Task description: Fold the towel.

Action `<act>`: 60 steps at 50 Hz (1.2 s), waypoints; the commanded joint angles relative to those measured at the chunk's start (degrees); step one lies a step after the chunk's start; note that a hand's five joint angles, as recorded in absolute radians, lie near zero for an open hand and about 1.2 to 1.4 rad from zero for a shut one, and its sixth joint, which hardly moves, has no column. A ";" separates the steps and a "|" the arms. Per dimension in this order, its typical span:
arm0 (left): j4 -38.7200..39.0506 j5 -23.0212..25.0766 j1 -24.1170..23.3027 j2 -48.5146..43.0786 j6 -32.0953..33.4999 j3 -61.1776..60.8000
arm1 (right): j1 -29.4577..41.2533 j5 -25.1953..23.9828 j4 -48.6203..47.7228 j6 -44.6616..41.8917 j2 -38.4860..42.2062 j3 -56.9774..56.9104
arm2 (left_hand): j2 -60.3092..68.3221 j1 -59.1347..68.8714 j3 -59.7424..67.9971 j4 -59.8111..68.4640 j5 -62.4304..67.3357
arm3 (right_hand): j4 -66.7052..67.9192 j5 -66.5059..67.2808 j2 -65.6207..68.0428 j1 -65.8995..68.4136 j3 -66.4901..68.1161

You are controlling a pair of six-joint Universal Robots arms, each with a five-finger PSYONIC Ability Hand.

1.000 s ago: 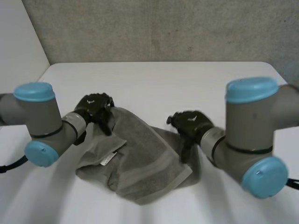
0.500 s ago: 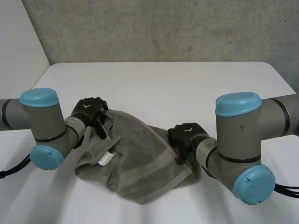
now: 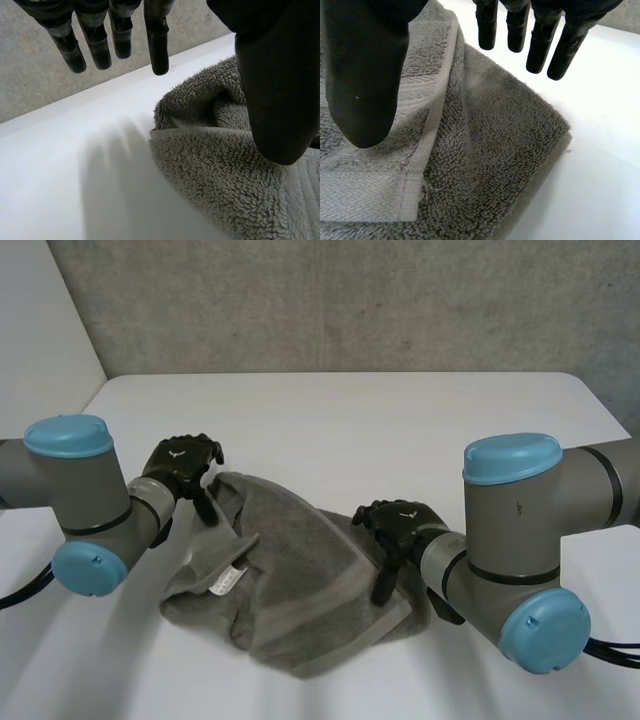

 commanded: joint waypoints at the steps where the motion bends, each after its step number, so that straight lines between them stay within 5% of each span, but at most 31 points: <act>1: 0.05 0.06 0.02 -1.26 -0.06 0.52 | 0.27 -0.43 -0.01 1.26 0.70 0.36 | -1.69 -2.66 -2.41 -2.65 -0.93 | -0.37 1.50 0.31 0.63 0.11; 7: -0.04 0.06 -0.07 -3.37 -0.06 1.92 | 0.62 -1.49 -0.01 2.75 0.96 0.36 | -0.19 -1.16 -0.91 -1.14 0.57 | 22.33 24.21 23.02 23.34 22.81; 9: -0.04 0.06 -0.07 -3.82 0.03 2.19 | 0.62 -3.32 -0.01 3.54 0.96 0.44 | 2.68 1.71 1.96 1.73 3.44 | 42.40 44.28 43.09 43.41 42.89; 10: -0.12 0.15 -0.07 -4.43 0.03 2.62 | 0.62 -3.33 -0.01 3.54 0.96 0.44 | 9.84 8.87 9.12 8.89 10.60 | 42.52 44.39 43.21 43.53 43.00; 12: -0.21 0.23 -0.07 -4.95 0.03 3.06 | 0.62 -6.13 -0.01 4.59 0.96 0.44 | 22.24 21.27 21.52 21.28 23.00 | 63.89 65.77 64.58 64.90 64.37; 13: -0.21 0.23 -0.07 -4.96 0.03 3.07 | 0.62 -6.15 -0.01 4.60 0.96 0.44 | 22.36 21.39 21.64 21.41 23.12 | 63.99 65.87 64.68 65.00 64.47; 16: -1.26 0.50 -0.07 -5.75 -0.06 4.38 | 0.01 -10.00 0.08 5.30 0.09 0.01 | 66.32 65.35 65.60 65.37 67.08 | 63.99 65.87 64.68 65.00 64.47; 22: -3.20 0.94 -0.24 -1.88 -0.41 4.38 | -1.93 -13.00 1.31 4.60 -6.42 -1.40 | 66.41 65.44 65.69 65.46 67.17 | 63.99 65.87 64.68 65.00 64.47; 29: -3.21 6.11 0.02 17.08 -1.81 4.46 | -10.09 -19.67 11.23 -1.36 -14.06 -14.72 | 66.41 65.44 65.69 65.46 67.17 | 63.99 65.87 64.68 65.00 64.47; 32: -0.74 7.71 0.11 18.07 -2.70 10.62 | -13.00 -20.74 13.18 -3.05 -10.99 -26.80 | 66.41 65.44 65.69 65.46 67.17 | 63.99 65.87 64.68 65.00 64.47; 35: 0.40 7.97 0.20 11.16 -2.70 26.74 | -13.36 -18.72 13.70 -4.37 0.22 -51.67 | 66.41 65.44 65.69 65.46 67.17 | 63.99 65.87 64.68 65.00 64.47; 41: -3.03 7.71 0.28 6.55 -2.61 40.51 | -11.79 -13.37 12.22 -4.81 5.18 -70.28 | 66.41 65.44 65.69 65.46 67.17 | 63.99 65.87 64.68 65.00 64.47; 45: -3.38 7.79 3.35 11.01 -3.40 37.46 | -8.96 -11.68 7.46 -4.90 -0.97 -61.26 | 66.41 65.44 65.69 65.46 67.17 | 63.99 65.87 64.68 65.00 64.47; 50: 1.90 10.34 6.08 15.08 -3.14 25.04 | -11.42 -15.02 3.42 -8.06 -11.52 -35.68 | 66.41 65.44 65.69 65.46 67.17 | 63.99 65.87 64.68 65.00 64.47; 54: 6.64 22.35 9.07 16.48 -2.70 4.00 | -14.32 -16.79 11.92 -26.82 -11.61 -16.82 | 66.41 65.44 65.69 65.46 67.17 | 63.99 65.87 64.68 65.00 64.47; 60: 10.14 30.55 9.16 14.56 -2.35 -13.41 | -14.49 -16.78 14.15 -32.15 -8.36 -5.64 | 66.41 65.44 65.69 65.46 67.17 | 63.99 65.87 64.68 65.00 64.47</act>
